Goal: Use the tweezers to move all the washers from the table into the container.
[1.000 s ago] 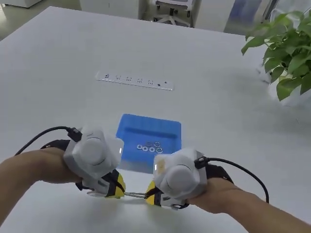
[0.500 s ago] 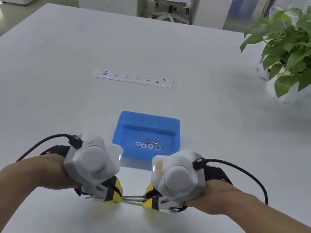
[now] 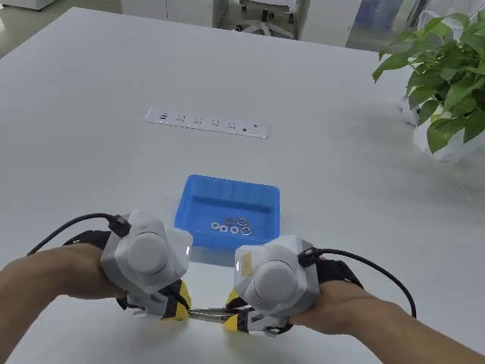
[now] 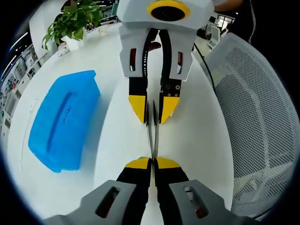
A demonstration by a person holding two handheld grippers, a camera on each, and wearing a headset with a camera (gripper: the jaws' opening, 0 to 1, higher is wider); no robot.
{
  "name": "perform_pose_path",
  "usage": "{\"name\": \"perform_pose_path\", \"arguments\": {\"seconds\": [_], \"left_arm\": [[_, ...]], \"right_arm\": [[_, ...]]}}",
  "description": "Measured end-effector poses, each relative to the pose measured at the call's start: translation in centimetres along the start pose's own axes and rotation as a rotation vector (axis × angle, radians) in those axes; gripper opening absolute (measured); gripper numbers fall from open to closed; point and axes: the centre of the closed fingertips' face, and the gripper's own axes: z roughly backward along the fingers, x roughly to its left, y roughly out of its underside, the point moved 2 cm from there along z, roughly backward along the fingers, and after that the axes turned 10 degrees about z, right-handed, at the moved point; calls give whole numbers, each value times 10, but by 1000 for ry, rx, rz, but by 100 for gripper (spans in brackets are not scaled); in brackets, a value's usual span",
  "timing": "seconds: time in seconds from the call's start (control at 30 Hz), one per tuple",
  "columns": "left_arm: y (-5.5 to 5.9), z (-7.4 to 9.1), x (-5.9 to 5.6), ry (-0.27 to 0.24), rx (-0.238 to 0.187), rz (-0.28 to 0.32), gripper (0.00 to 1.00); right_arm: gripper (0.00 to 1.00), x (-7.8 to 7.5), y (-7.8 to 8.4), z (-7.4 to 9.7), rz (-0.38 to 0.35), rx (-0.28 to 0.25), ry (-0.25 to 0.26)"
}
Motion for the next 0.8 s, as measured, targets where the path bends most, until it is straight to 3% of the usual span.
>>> {"name": "perform_pose_path", "arguments": {"seconds": [0.57,0.8], "left_arm": [[-2,2,0,-10,-4,2,8],[-3,11,1,-30,-21,31,16]], "right_arm": [[18,3,2,2,-10,1,-7],[23,-4,0,14,-12,-14,33]]}}
